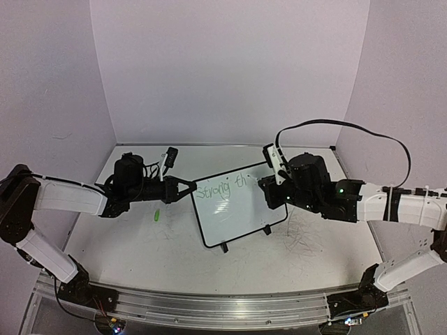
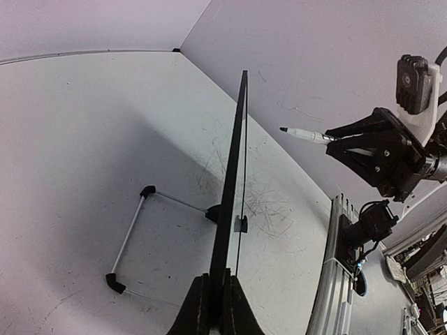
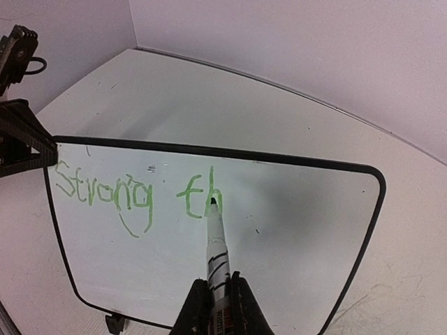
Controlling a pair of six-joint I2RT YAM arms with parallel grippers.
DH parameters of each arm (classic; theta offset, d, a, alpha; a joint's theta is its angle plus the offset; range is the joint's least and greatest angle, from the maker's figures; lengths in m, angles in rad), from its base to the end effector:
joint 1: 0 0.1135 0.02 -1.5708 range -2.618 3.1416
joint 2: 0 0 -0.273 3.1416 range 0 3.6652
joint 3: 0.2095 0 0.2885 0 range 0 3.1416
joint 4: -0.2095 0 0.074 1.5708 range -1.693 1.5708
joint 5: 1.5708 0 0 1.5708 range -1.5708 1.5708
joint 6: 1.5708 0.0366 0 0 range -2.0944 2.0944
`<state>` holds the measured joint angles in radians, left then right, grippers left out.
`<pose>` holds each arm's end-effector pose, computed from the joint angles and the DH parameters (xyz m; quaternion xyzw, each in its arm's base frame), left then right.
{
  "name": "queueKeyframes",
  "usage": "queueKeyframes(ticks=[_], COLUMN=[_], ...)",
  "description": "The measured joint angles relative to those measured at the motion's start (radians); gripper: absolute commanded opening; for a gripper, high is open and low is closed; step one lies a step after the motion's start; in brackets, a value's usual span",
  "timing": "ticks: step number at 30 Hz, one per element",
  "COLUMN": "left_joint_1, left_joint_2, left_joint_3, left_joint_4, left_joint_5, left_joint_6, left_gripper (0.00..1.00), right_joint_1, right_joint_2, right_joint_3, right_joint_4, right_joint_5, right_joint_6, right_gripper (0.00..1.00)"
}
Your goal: Write a sentence on the whiteboard
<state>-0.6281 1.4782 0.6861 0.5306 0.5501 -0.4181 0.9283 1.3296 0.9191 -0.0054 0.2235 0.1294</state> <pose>0.2617 -0.2137 0.1994 0.2445 0.7419 -0.4794 0.4000 0.2089 0.2656 0.2767 -0.2677 0.7908 0.1930 0.5155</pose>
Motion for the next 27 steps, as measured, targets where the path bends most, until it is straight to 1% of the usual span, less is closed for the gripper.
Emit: queueKeyframes(ticks=[3, 8, 13, 16, 20, 27], left_joint_1=[0.0, 0.0, 0.0, 0.0, 0.0, 0.0], left_joint_2=[0.003, 0.008, 0.015, 0.015, 0.015, 0.015], left_joint_3=[0.001, 0.006, 0.013, 0.013, 0.013, 0.013], left_joint_4=[0.002, 0.002, 0.002, 0.001, 0.001, 0.0], left_joint_5=[-0.001, -0.001, 0.0, 0.0, 0.0, 0.0], left_joint_6=[-0.001, -0.001, -0.001, -0.001, -0.001, -0.001], left_gripper=[0.0, 0.0, 0.0, 0.0, 0.0, 0.0], right_joint_1=[-0.029, -0.07, -0.07, -0.069, -0.069, -0.069], right_joint_2=[0.002, 0.011, 0.02, 0.052, 0.082, 0.082], right_joint_3=[-0.033, -0.038, -0.038, -0.038, -0.038, -0.038], right_joint_4=[0.028, 0.06, 0.089, 0.113, 0.113, 0.118], right_joint_5=[-0.035, -0.066, -0.089, -0.091, -0.086, -0.078], right_joint_6=[-0.035, -0.056, -0.085, -0.093, -0.095, -0.096], right_gripper=[0.0, 0.0, 0.0, 0.0, 0.0, 0.0])
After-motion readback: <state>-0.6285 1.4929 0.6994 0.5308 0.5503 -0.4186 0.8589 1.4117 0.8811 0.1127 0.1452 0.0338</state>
